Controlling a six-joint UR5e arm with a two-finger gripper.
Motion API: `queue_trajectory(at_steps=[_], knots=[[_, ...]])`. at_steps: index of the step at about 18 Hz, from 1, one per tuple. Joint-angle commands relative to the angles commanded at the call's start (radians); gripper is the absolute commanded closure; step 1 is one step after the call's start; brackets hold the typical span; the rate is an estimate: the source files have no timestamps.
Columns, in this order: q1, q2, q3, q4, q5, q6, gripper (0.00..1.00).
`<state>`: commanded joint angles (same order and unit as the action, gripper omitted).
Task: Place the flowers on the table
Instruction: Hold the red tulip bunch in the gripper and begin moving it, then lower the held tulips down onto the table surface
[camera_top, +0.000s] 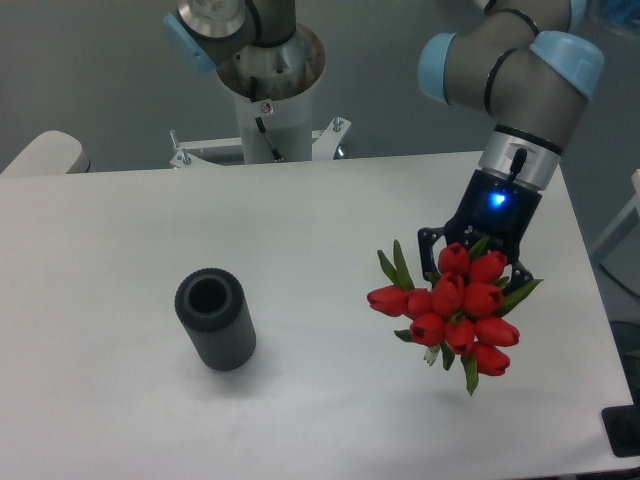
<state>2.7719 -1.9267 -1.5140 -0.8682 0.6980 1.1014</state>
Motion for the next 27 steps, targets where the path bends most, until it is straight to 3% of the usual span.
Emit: queue_trajectory(at_steps=[10,14,20,27], knots=[[0.012,0.017,-0.008,-0.002,0.008,0.032,0.72],[0.008,0.04,-0.011,-0.002,0.19,0.035,0.72],[-0.011,0.049,-0.014,-0.003,0.342,0.035,0.72],[-0.116,0.054,-0.035,-0.005,0.651,0.035,0.72]])
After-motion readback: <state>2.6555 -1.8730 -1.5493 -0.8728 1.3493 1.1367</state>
